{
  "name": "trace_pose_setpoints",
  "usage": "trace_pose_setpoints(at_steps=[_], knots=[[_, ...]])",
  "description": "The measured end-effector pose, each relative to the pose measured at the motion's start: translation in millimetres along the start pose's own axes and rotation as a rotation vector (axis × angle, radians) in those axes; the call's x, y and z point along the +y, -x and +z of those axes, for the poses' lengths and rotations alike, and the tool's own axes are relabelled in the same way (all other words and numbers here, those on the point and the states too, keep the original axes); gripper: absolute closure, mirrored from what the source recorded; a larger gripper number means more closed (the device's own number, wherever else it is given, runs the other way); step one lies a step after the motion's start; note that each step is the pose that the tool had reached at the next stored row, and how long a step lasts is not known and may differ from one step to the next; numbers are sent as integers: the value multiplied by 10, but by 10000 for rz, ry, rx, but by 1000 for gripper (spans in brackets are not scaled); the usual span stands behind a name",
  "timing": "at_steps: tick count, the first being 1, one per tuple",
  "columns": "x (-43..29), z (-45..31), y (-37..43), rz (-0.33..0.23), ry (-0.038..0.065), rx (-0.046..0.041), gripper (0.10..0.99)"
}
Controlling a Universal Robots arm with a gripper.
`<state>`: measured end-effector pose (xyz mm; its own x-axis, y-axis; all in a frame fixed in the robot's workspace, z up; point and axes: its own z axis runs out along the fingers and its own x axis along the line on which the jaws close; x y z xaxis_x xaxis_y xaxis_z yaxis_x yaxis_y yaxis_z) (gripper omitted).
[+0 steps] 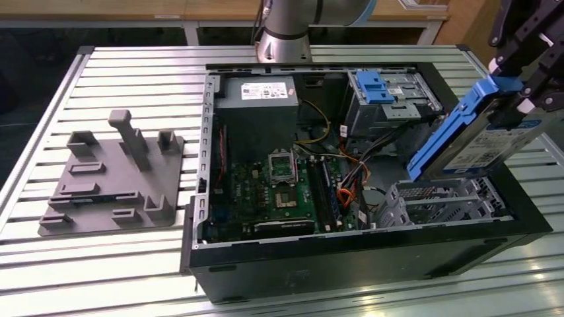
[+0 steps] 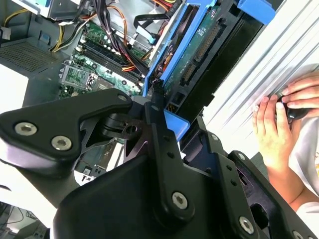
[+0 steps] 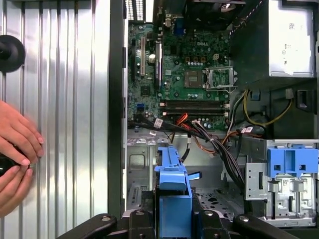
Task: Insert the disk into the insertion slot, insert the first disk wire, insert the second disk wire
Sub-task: 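Insert the disk into the insertion slot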
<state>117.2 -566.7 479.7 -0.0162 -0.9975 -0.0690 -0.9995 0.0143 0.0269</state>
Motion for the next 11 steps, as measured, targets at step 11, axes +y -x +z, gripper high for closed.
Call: trace_pose_setpoints(at_steps=[11], knots=[[-10, 35, -14, 0, 8, 2, 722]])
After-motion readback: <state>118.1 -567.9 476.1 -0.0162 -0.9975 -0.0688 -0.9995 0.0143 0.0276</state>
